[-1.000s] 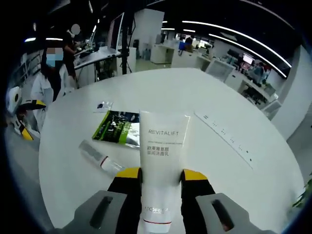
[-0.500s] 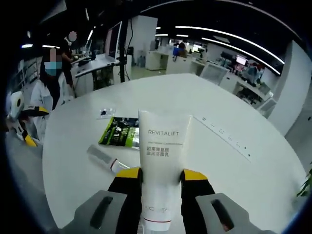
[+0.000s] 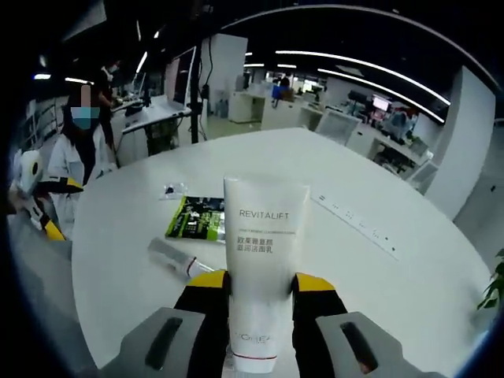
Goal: Arrange the skincare products in the storage area until every visible bottle or jar stands upright without overlapping.
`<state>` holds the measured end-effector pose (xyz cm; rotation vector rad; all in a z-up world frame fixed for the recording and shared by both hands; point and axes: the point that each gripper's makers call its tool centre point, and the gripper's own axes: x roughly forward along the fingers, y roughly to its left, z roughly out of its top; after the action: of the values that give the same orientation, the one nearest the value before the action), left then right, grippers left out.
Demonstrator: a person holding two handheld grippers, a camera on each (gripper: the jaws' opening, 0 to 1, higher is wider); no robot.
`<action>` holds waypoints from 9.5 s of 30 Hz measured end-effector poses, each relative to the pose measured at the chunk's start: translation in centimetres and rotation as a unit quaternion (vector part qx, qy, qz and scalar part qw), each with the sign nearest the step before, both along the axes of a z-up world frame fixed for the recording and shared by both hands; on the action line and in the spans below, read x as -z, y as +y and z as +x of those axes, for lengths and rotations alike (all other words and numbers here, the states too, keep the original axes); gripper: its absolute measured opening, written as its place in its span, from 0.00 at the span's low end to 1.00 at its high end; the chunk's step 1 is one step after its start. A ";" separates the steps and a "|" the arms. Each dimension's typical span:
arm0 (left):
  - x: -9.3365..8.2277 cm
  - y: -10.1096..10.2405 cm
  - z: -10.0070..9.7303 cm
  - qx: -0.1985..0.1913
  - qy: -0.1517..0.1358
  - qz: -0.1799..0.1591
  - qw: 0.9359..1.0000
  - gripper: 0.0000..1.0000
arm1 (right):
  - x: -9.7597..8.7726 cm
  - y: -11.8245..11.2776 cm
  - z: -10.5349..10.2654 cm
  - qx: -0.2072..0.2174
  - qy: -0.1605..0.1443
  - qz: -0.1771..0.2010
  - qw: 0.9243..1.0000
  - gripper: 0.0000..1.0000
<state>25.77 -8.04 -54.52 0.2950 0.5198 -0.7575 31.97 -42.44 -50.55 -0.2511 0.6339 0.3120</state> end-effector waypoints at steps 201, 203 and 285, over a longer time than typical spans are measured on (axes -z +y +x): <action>-17.0 -17.6 -6.0 0.194 0.007 -0.254 0.948 0.63 | -8.2 10.5 -15.0 0.148 -0.195 0.066 0.967 0.21; -17.0 -18.0 -6.0 0.200 0.011 -0.254 0.946 0.62 | -8.2 10.5 -15.0 0.147 -0.196 0.067 0.967 0.21; -16.9 -21.6 -8.4 0.256 0.058 -0.252 0.931 0.08 | -10.0 14.2 -15.1 0.109 -0.206 0.118 0.965 0.22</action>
<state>17.36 -29.63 -37.67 -0.1062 0.3401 -1.3902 16.90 -28.27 -40.56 -0.0118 0.2057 0.1154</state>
